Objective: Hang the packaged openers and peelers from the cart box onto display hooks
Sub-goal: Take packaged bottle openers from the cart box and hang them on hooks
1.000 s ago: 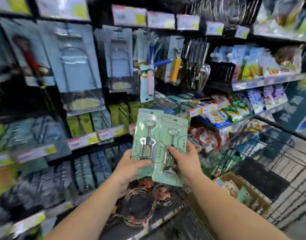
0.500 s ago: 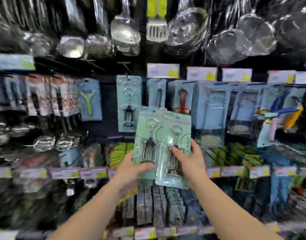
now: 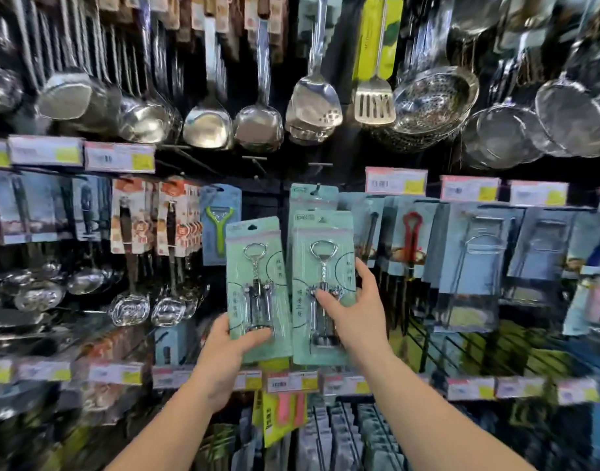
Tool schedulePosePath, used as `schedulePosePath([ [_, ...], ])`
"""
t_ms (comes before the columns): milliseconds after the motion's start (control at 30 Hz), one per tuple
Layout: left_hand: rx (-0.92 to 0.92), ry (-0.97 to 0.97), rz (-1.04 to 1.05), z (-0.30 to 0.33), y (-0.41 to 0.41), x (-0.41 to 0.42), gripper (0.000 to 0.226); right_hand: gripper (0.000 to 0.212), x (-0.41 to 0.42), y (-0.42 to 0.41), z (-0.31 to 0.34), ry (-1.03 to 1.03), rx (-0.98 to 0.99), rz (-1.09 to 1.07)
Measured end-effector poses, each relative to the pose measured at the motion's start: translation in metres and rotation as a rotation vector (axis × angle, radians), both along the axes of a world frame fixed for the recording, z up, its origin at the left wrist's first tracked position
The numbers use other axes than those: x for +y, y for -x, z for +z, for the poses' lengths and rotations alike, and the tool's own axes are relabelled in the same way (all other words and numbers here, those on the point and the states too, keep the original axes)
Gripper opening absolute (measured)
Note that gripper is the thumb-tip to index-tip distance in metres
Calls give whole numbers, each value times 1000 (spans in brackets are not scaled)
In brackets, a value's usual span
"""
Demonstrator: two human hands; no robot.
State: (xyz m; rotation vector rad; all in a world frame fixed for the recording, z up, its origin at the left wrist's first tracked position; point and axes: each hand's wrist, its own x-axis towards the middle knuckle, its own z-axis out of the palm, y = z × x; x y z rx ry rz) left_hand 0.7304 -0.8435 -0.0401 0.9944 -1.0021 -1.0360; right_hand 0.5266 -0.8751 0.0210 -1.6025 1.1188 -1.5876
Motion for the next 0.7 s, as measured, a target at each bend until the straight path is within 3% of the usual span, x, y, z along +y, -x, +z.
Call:
schedulePosePath([
  [67, -10, -13, 7, 2, -10, 0, 128, 88, -5, -7, 14, 37, -4, 9],
  [533, 37, 18, 5, -5, -32, 4, 151, 83, -40, -22, 53, 55, -74, -7],
  [700, 38, 18, 1, -5, -30, 6, 141, 82, -42, -20, 51, 63, -50, -28],
])
